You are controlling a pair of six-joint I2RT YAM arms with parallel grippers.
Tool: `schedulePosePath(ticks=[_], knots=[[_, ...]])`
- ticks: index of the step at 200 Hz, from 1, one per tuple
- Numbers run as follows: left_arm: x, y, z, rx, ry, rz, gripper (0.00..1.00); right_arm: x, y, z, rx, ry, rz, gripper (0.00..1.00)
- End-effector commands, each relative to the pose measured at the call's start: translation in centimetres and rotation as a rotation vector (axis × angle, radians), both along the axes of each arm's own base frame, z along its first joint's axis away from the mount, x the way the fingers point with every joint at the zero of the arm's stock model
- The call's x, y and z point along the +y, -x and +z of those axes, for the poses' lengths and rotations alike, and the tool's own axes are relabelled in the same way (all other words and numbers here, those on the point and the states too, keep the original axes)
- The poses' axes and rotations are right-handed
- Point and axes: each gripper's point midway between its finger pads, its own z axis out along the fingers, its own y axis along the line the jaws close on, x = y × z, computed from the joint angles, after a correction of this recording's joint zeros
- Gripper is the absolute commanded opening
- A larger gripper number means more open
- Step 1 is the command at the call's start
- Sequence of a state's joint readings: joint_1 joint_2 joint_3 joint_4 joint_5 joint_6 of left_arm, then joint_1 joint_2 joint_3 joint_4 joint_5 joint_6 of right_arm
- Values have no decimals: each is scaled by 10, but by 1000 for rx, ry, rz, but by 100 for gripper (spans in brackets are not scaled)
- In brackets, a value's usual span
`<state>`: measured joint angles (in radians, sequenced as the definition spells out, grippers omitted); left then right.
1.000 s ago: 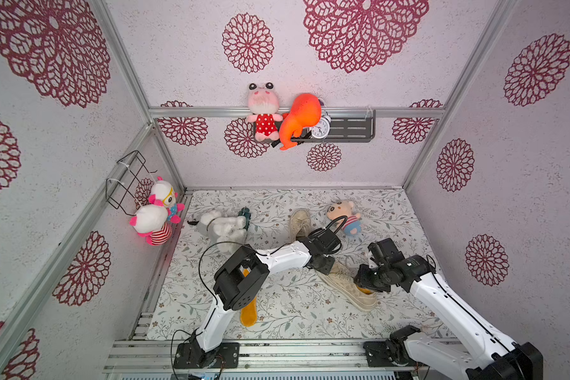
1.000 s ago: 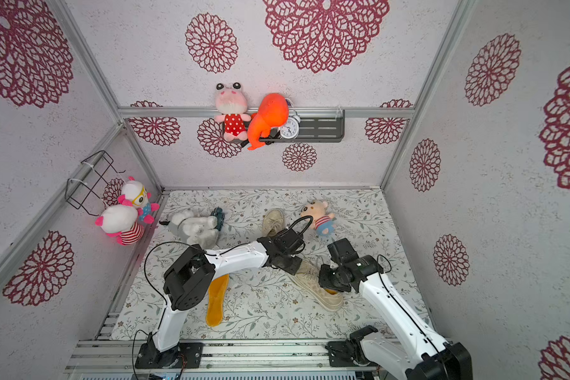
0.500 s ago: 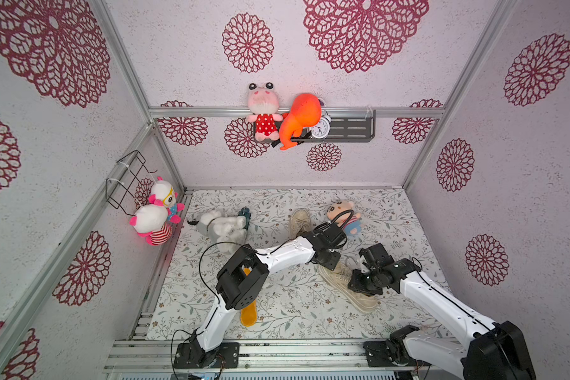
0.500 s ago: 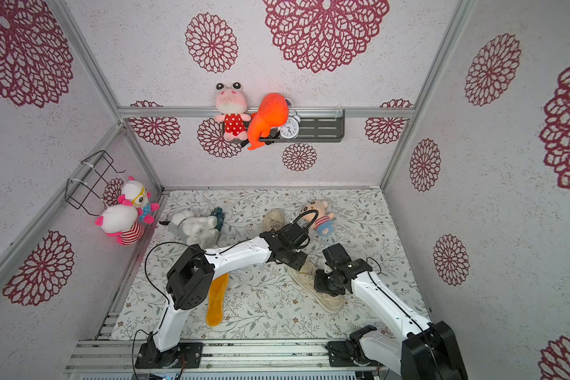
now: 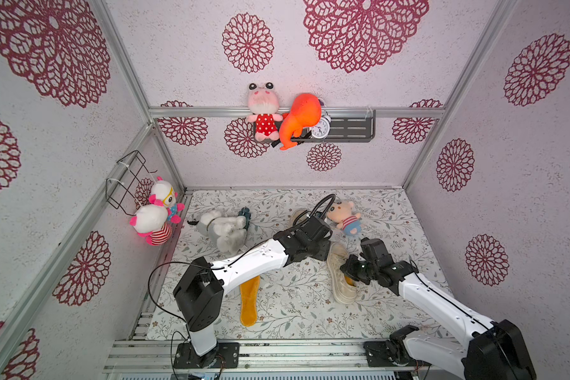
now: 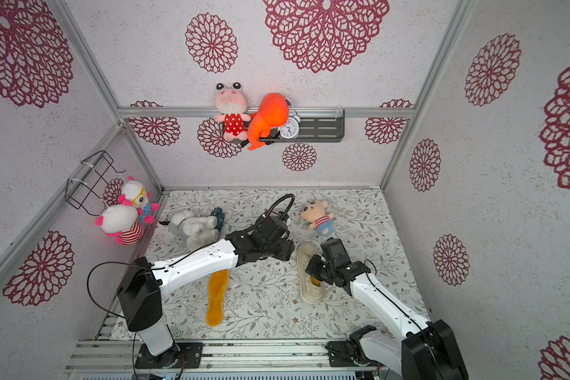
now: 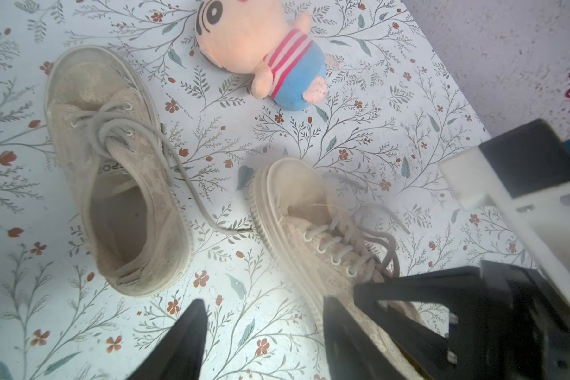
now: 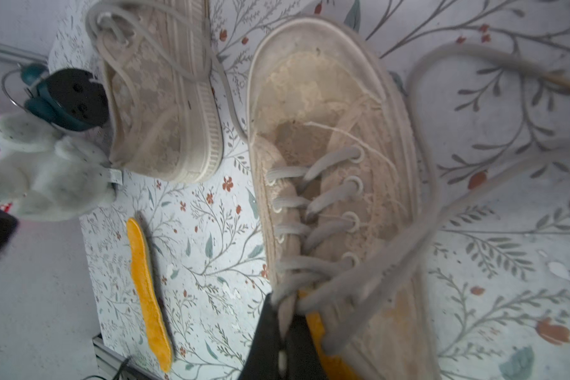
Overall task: Remove the insole from the shoe
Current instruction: Untie the shoelace on the shoe, then remove the insole from the shoe.
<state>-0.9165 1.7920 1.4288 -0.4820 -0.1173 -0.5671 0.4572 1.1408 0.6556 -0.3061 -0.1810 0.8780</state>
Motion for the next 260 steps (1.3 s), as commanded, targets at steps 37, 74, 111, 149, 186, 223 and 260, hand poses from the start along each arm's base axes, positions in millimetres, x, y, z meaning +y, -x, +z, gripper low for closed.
schedulePosePath(ticks=[37,74,111,149,186,223,260], knots=[[-10,10,-46,138,51,-2,59,9,-31,6,-39,75,20,3],[-6,11,-47,117,71,0,59,-4,-12,29,-8,183,110,26],[-10,16,-43,83,150,-50,57,-25,20,31,78,342,184,22],[-6,25,-58,95,154,-64,55,-17,24,17,119,349,216,8],[4,28,-62,86,151,-47,55,-11,20,-2,159,375,250,6],[8,28,-62,80,145,-37,55,-12,18,-18,202,419,265,10],[12,25,-65,70,127,-20,56,-19,16,-31,225,479,267,40]])
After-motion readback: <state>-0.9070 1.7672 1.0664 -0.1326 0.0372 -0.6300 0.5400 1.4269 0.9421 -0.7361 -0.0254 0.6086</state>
